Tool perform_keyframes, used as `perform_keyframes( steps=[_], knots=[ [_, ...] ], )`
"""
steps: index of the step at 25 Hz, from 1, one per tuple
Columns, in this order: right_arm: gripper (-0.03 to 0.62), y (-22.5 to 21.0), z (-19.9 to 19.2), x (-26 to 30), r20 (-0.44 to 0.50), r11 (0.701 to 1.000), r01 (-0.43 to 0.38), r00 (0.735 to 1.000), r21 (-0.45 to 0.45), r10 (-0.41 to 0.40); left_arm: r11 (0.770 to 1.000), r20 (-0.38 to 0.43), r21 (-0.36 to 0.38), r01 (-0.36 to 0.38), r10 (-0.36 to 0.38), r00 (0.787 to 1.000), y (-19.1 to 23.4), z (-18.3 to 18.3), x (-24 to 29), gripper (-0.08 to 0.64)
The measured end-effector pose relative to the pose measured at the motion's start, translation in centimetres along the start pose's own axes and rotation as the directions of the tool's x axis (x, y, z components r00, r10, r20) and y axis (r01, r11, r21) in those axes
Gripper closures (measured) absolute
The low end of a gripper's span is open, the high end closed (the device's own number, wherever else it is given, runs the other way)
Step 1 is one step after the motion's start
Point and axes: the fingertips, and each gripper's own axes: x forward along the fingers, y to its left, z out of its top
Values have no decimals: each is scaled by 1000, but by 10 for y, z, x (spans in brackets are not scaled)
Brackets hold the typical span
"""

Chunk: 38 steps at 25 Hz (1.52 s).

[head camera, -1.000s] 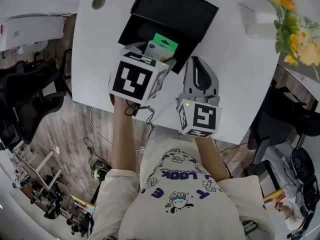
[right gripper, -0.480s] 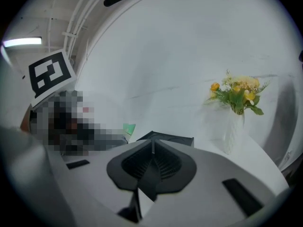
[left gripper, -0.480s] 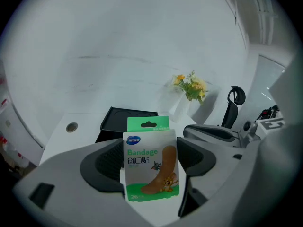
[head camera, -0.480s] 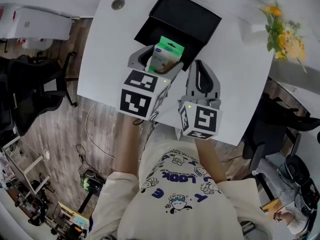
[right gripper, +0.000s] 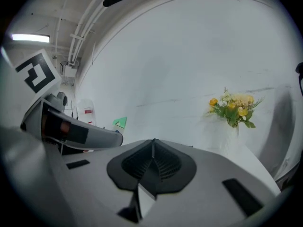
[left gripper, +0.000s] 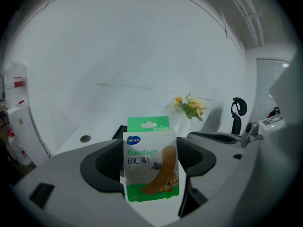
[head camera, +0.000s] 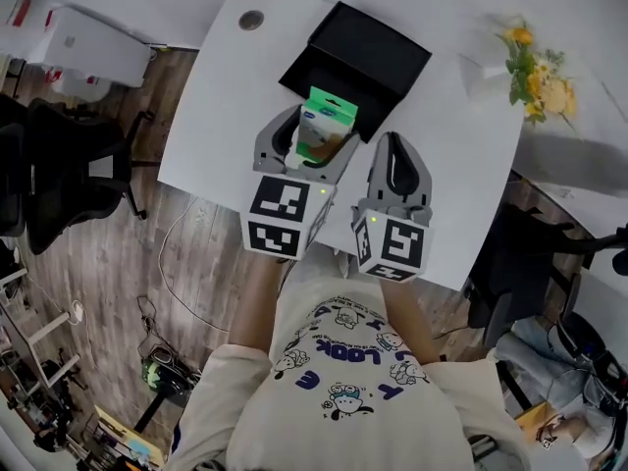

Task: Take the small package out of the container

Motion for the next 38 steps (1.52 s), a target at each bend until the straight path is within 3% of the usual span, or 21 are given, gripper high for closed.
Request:
perform_keyframes(
  steps=[7, 17, 30, 38],
  knots=[
    [555, 12, 19, -15, 61, 1000, -11, 998, -29, 13, 997, 133, 42, -64, 58, 989, -3, 12, -30, 219],
    [557, 31, 30, -33, 104, 998, -24, 994, -63, 31, 992, 234, 25, -126, 117, 965, 0, 13, -66, 219],
    [557, 40, 35, -38, 128, 994, -46, 990, -95, 58, 978, 347, 7, -207, 192, 918, 2, 16, -90, 219],
    [557, 40, 39, -36, 140, 993, -62, 987, -104, 76, 970, 369, 8, -244, 224, 902, 3, 21, -91, 219]
  ],
)
